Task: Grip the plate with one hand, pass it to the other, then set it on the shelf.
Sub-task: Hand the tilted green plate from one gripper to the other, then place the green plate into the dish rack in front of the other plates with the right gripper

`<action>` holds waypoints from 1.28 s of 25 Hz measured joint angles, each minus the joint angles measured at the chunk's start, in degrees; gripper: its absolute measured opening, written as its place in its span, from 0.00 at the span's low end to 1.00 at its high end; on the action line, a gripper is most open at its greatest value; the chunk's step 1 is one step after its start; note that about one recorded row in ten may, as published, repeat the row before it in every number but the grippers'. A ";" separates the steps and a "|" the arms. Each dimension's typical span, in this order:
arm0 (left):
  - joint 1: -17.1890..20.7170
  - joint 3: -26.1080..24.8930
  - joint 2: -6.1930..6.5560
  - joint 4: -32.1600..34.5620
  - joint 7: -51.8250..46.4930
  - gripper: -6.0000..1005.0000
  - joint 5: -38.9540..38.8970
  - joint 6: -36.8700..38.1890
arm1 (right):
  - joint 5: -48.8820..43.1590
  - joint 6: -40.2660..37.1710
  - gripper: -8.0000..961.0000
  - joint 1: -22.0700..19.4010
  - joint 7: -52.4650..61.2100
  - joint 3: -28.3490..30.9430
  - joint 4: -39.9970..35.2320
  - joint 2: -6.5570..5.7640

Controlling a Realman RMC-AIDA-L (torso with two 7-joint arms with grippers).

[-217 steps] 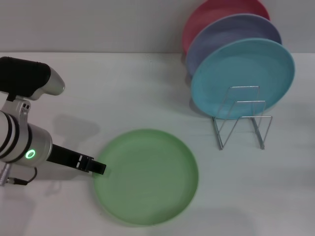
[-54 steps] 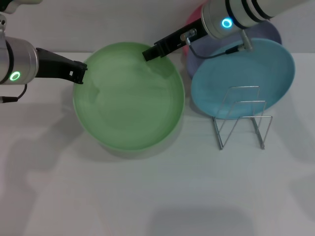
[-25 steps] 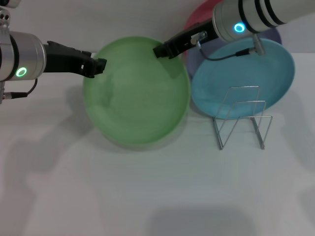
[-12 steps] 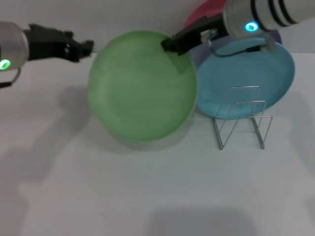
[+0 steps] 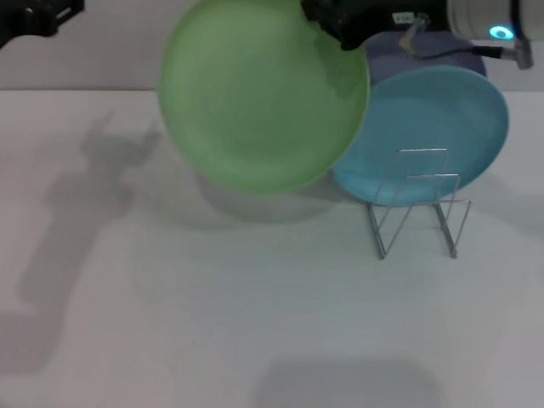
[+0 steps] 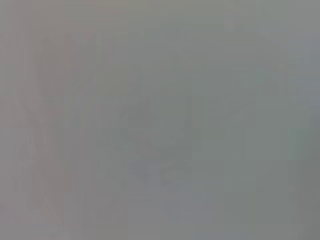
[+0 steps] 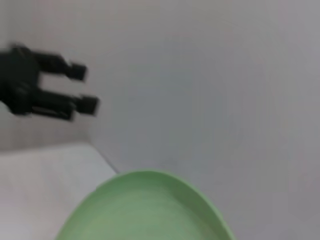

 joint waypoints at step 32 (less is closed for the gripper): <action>-4.40 0.27 -0.17 15.99 -0.92 0.82 -3.33 8.97 | 46.94 15.86 0.06 -22.32 -61.67 13.39 -18.27 -0.14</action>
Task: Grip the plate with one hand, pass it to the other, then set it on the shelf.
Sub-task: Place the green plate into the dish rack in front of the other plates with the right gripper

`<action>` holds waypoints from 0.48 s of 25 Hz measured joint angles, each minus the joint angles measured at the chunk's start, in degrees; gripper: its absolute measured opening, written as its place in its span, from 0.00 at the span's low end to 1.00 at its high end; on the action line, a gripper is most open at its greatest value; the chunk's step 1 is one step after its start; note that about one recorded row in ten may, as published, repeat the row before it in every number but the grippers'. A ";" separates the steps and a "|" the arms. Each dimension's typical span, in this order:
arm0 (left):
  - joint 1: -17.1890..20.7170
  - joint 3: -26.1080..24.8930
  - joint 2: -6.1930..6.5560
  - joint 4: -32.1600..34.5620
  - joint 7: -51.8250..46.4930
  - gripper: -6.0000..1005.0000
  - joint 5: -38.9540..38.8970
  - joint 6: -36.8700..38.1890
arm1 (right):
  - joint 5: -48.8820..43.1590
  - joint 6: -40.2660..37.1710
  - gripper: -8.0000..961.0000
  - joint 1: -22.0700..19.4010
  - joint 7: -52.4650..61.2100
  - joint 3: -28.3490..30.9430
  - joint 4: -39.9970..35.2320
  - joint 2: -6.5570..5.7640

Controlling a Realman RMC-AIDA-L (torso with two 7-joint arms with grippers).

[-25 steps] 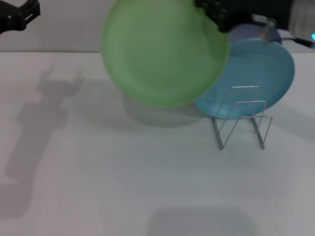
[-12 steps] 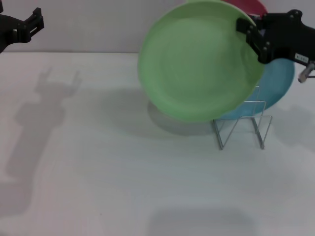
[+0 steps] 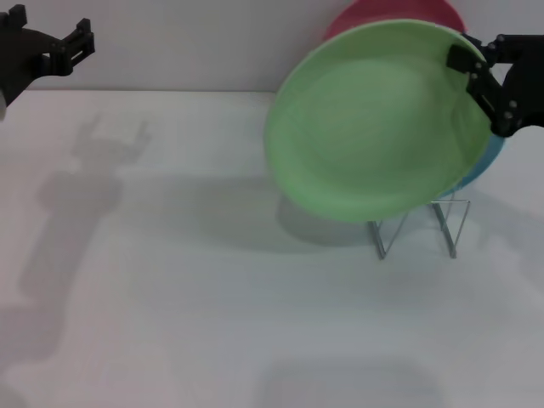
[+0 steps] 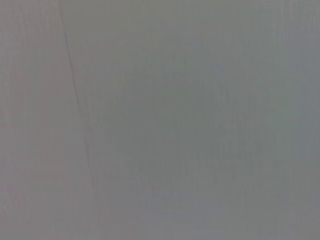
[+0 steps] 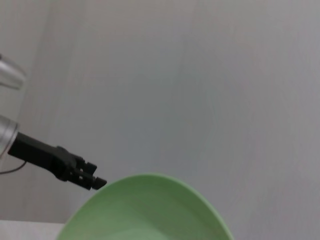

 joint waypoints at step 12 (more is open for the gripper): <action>-2.64 0.89 -0.14 3.63 0.00 0.82 -0.68 -0.08 | -0.34 5.13 0.06 -0.03 -10.02 4.95 -2.22 -0.13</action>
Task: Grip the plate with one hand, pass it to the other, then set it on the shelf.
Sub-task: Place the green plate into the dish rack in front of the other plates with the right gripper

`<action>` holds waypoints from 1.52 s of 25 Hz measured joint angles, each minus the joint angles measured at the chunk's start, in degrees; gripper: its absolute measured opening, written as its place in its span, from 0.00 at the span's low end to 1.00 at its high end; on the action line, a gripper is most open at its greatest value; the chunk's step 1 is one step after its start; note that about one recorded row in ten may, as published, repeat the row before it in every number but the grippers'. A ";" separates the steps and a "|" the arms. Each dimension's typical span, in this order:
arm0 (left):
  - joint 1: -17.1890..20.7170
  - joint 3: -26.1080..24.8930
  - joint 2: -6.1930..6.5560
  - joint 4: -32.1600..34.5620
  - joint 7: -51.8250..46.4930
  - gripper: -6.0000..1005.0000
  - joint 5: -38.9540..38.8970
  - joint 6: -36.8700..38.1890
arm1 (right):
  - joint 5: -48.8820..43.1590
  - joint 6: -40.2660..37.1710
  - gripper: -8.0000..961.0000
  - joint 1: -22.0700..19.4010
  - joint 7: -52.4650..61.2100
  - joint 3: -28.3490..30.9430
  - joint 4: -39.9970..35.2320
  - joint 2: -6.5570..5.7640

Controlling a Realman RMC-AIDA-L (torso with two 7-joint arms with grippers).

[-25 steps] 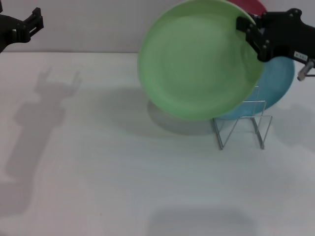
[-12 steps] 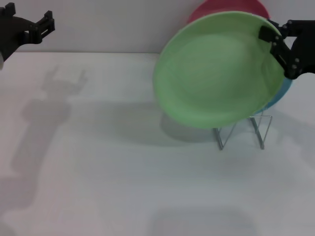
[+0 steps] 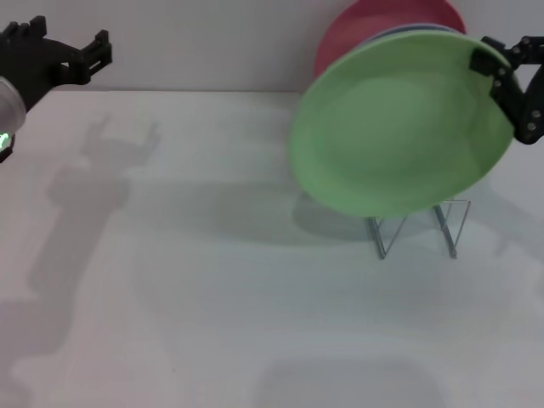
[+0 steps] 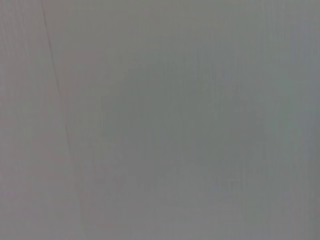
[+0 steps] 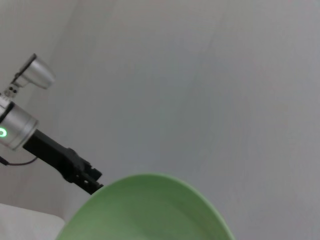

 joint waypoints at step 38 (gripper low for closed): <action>-2.12 2.69 -0.04 3.10 0.00 0.82 -2.04 0.05 | -3.21 1.59 0.06 2.31 -7.04 6.54 -3.21 -0.92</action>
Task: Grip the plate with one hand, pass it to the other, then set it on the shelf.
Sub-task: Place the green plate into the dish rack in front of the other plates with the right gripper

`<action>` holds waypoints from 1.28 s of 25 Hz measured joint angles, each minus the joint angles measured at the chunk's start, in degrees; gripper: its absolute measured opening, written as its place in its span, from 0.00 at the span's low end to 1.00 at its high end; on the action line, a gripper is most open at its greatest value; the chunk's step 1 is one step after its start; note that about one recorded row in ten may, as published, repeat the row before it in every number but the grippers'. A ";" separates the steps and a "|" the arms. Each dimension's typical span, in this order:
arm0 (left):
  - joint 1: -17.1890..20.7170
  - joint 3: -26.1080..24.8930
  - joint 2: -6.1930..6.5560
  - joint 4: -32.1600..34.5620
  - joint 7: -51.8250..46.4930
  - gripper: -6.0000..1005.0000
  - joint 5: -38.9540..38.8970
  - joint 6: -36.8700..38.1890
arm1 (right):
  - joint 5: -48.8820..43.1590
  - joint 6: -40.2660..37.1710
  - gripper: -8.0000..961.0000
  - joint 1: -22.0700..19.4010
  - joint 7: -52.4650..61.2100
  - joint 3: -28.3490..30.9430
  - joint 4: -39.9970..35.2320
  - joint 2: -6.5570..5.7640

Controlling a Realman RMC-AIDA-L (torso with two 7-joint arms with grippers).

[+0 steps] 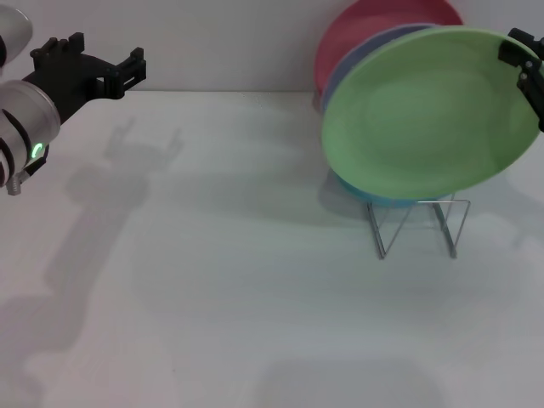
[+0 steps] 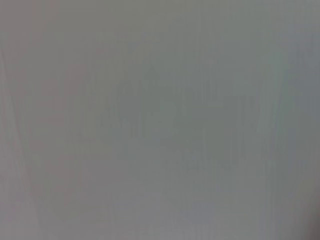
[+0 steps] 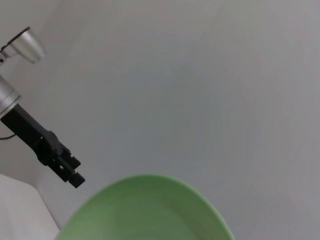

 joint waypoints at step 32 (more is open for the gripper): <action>-3.84 1.72 -0.08 2.91 0.00 0.82 -0.08 -0.21 | -3.31 -1.37 0.24 -0.71 -4.67 2.02 -9.76 1.14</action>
